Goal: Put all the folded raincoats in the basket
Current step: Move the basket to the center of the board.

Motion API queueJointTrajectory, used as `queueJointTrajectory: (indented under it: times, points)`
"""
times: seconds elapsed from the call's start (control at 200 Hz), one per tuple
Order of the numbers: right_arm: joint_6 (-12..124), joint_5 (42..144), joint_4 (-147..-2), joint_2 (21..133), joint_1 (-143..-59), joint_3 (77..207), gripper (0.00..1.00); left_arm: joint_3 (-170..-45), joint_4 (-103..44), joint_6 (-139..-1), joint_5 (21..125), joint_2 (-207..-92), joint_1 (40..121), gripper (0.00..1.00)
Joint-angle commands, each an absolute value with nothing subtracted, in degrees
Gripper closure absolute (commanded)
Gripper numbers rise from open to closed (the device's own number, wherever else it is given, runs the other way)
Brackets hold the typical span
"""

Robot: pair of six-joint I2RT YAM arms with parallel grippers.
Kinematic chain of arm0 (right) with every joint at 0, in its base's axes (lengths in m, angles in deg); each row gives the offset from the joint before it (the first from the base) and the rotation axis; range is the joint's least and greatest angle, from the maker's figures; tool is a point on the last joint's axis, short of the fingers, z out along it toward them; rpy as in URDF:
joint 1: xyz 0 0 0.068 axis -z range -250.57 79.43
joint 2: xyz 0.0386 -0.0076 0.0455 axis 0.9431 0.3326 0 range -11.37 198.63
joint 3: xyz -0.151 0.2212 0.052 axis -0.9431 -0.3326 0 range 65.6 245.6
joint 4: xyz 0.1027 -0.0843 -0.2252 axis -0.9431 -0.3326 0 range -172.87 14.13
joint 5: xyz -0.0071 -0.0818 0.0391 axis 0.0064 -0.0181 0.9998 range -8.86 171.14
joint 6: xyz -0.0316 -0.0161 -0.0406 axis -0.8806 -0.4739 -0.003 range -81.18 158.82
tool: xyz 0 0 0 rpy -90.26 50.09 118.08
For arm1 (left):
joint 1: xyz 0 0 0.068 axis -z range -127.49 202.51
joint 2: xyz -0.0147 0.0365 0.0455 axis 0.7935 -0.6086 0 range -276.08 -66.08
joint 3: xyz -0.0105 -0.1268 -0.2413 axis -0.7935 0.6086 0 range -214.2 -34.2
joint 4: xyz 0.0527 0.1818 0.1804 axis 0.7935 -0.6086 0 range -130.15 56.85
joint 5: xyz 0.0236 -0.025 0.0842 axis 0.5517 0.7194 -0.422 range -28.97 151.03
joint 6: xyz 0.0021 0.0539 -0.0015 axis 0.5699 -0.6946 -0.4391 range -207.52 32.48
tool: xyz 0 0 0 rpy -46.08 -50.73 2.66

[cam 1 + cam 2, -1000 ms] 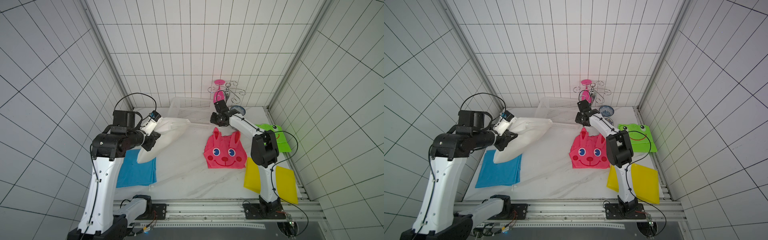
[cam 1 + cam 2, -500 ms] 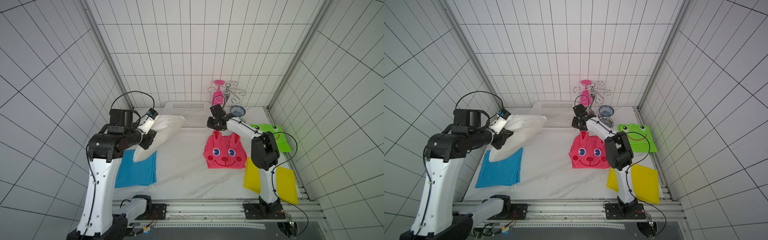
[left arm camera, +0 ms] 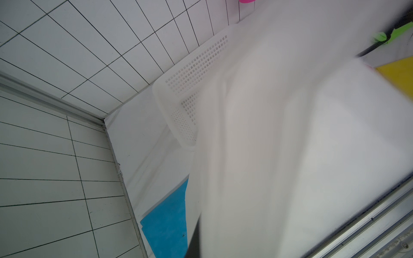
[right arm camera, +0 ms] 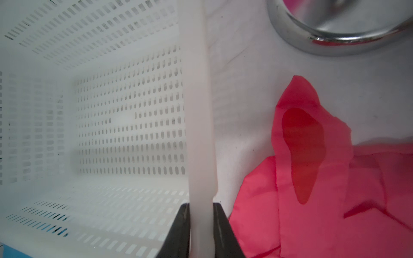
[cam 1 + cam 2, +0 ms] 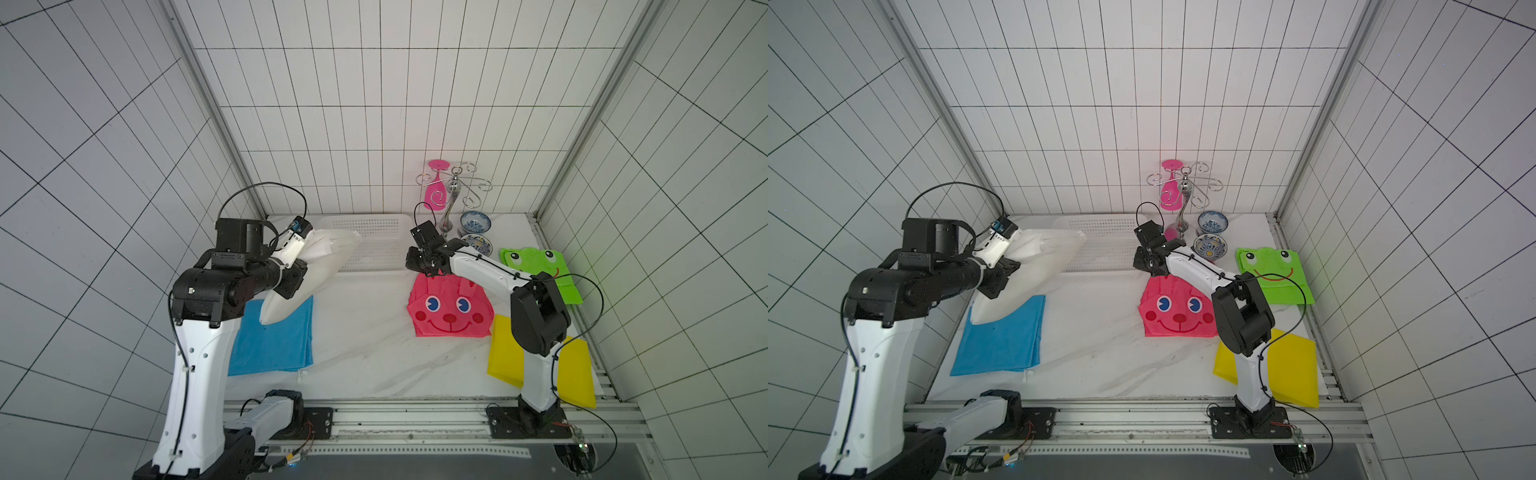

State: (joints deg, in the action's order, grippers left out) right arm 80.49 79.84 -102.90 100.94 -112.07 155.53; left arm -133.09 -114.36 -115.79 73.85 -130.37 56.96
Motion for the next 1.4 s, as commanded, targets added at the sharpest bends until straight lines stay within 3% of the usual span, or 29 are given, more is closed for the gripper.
queueJointTrajectory:
  times: [0.0,0.799,1.094,1.394]
  points:
    - [83.14,79.82,-102.73,97.09,-114.23,151.98,0.81,-136.66,-113.25,-116.42,73.23,-129.53,57.06,1.0]
    - [94.13,76.92,-101.98,76.88,-124.82,125.79,0.79,-127.45,-105.26,-119.04,76.03,-128.05,57.88,1.0]
    - [94.68,78.08,-102.81,75.08,-128.67,123.99,0.77,-126.36,-105.47,-122.07,79.94,-130.06,58.22,1.0]
    - [89.62,77.01,-106.92,65.88,-126.7,124.98,0.54,-125.79,-103.21,-131.79,77.18,-134.2,60.69,1.0]
